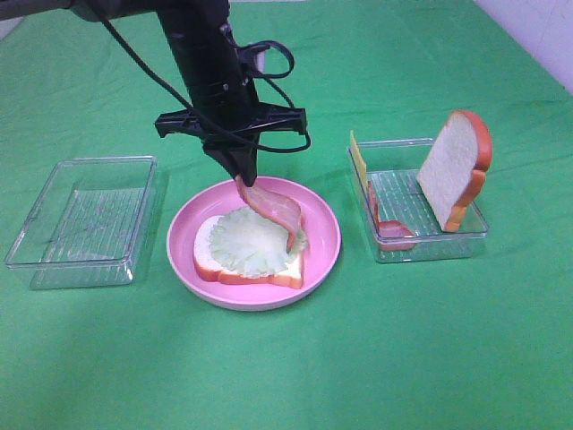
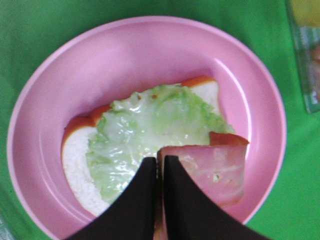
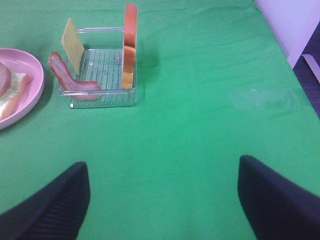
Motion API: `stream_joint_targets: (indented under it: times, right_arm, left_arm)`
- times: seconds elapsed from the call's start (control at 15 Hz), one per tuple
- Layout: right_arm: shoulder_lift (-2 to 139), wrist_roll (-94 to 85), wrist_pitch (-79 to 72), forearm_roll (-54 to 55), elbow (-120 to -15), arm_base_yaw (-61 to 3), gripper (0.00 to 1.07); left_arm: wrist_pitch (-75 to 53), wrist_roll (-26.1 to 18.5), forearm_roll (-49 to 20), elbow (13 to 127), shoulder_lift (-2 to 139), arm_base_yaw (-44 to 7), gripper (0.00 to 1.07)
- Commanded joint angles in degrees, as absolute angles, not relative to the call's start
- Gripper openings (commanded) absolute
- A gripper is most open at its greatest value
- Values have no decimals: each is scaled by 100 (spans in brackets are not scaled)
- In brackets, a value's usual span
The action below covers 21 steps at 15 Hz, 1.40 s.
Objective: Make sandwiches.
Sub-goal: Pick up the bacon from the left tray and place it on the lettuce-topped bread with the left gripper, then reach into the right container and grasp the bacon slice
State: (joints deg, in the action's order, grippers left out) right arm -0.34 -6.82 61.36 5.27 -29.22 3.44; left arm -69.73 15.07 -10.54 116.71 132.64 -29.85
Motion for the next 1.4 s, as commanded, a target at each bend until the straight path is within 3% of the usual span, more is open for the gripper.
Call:
stream_joint_targets:
  times: [0.07, 0.13, 0.27, 0.53, 1.13, 1.4]
  right_arm:
    - [-115, -751, 6073, 504, -2899, 367, 77]
    - [-115, -751, 6073, 504, -2899, 367, 77]
    - [-115, -751, 6073, 504, -2899, 367, 77]
    - [-115, -751, 6073, 504, -2899, 367, 77]
    - [-115, -751, 6073, 504, -2899, 367, 77]
    - [-115, -751, 6073, 504, -2899, 367, 77]
  left_arm:
    - [-7368, 1536, -808, 11568, 13275, -2991, 8]
    - [-7368, 1536, -773, 11568, 13275, -2991, 9]
    - [-7368, 1684, -636, 11568, 13275, -2991, 22]
    - [-7340, 1799, -619, 11568, 13275, -2991, 71]
    - [-7368, 1730, 401, 11723, 12061, -2991, 73]
    - [-7368, 1346, 458, 11688, 10777, -2991, 73]
